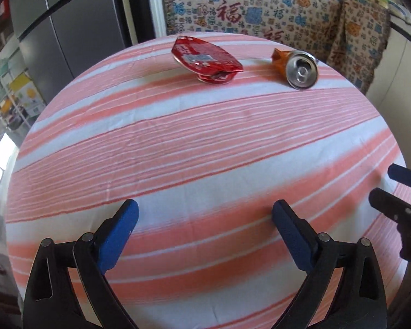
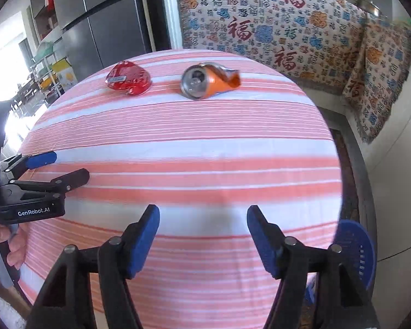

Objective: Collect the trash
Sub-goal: 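Return both open tools to the table above the red wrapper and can, then grasp the red Coca-Cola wrapper with the left tool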

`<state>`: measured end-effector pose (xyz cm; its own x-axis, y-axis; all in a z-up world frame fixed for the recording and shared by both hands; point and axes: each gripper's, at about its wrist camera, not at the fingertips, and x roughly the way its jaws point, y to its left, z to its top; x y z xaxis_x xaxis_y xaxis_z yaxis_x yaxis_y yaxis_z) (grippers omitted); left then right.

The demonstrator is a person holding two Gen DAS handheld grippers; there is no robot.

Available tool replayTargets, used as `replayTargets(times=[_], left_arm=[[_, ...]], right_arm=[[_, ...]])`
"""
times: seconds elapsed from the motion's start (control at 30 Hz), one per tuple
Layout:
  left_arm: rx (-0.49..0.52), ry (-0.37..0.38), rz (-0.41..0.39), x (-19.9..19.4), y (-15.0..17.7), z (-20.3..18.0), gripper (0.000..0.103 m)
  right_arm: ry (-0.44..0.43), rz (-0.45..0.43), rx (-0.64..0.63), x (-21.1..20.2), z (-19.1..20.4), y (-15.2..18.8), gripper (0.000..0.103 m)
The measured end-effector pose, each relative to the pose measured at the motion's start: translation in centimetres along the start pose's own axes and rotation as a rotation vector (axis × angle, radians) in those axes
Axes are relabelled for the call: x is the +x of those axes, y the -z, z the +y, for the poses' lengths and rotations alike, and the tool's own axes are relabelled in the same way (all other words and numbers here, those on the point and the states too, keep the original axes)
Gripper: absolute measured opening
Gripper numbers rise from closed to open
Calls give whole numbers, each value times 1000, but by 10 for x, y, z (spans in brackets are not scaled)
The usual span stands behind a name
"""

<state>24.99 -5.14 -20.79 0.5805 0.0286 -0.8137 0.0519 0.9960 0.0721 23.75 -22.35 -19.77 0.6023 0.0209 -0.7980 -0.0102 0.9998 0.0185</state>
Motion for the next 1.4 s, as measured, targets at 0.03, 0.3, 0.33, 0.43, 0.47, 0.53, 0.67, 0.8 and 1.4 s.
replayTargets(times=[0.03,0.3,0.33,0.43,0.47,0.53,0.67,0.8,1.4], left_arm=[[-11,6,-4,2,0,6,103],[-31,11,-6,2,2,14,103],[-32,11,-6,2,1,14,103],[-32,11,-6,2,2,14,103],[-33,12,-6,3,1,14,103],[-33,11,-6,2,1,14,103],[-36,13,-5,3,0,15,103],[-38,16,16,5,-5,13,103],[-93,-23,0,55,-74,-1,103]], right_arm=[[10,0,-13,7,9,-4,68],[62,-14,8,44,26,-32,72],[65,-20,9,45,26,-33,75],[63,-29,13,49,27,-33,78],[64,-29,12,50,28,-33,78],[63,-29,13,50,27,-34,78],[63,-29,13,51,26,-34,78],[62,-29,13,51,26,-34,78],[62,-28,12,51,26,-34,79]])
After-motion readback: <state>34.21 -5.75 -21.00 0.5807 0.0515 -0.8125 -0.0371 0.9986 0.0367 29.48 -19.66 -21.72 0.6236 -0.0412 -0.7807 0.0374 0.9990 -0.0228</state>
